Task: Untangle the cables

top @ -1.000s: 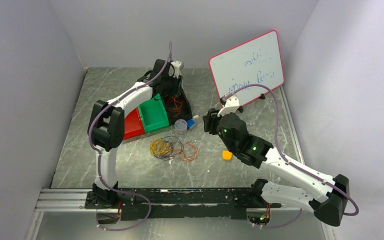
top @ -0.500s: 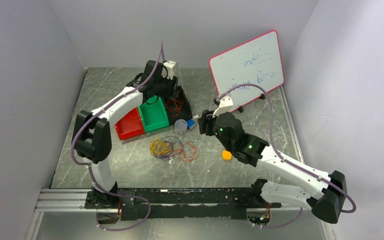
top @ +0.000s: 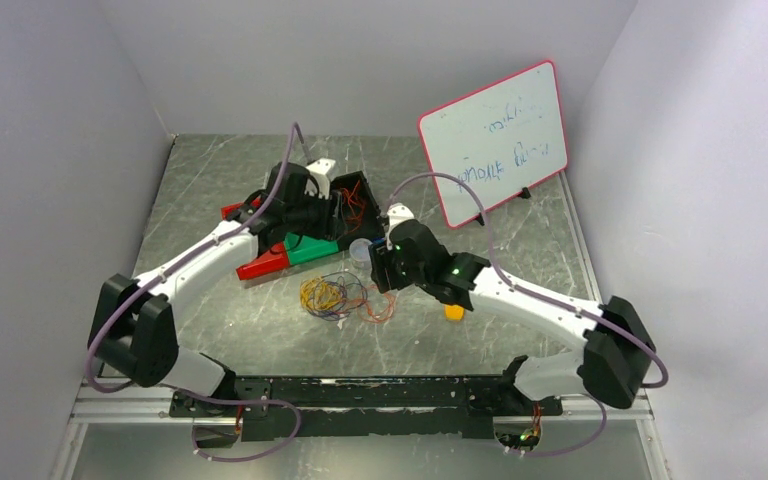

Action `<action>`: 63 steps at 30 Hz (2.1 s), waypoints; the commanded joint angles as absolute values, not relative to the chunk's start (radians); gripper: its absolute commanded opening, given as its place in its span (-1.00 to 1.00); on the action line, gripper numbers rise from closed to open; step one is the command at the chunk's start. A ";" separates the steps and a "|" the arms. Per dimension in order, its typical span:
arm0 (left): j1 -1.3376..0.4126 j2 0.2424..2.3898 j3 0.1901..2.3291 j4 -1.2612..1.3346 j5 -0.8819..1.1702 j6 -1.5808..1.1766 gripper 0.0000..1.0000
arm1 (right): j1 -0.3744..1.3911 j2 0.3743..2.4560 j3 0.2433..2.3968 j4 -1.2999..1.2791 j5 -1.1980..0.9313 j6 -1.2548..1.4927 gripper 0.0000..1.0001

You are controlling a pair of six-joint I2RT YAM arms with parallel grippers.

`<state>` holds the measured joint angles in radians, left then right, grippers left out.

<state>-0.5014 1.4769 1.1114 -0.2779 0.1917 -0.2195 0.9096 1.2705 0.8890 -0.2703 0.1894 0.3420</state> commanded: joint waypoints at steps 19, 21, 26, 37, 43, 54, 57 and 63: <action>-0.550 1.290 0.866 -0.147 0.238 -0.357 -0.02 | 0.806 1.604 0.907 -0.179 -0.117 0.257 -0.40; -0.550 1.285 0.863 -0.145 0.236 -0.357 -0.02 | 0.806 1.603 0.896 -0.177 -0.106 0.258 -0.56; -0.551 1.273 0.842 -0.119 0.250 -0.403 0.00 | 0.804 1.515 0.852 -0.174 -0.054 0.262 -0.94; -0.542 1.224 0.748 0.196 0.507 -0.447 0.21 | 0.740 1.179 0.807 -0.220 -0.108 0.180 -1.00; -0.530 1.231 0.761 0.290 0.695 -0.409 0.22 | 0.701 1.105 0.862 -0.272 -0.173 0.137 -1.00; -0.530 1.234 0.785 0.236 0.755 -0.293 0.20 | 0.683 1.093 0.934 -0.290 -0.343 0.135 -1.00; -0.530 1.260 0.789 0.227 0.759 -0.285 0.16 | 0.683 1.096 0.944 -0.285 -0.365 0.136 -1.00; -0.531 1.305 0.787 0.274 0.805 -0.307 0.11 | 0.683 1.095 0.949 -0.274 -0.368 0.139 -1.00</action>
<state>-0.5335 1.2758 0.7586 0.2161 0.7322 -0.3176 0.6888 1.1114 0.9234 -0.2817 -0.3473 0.1444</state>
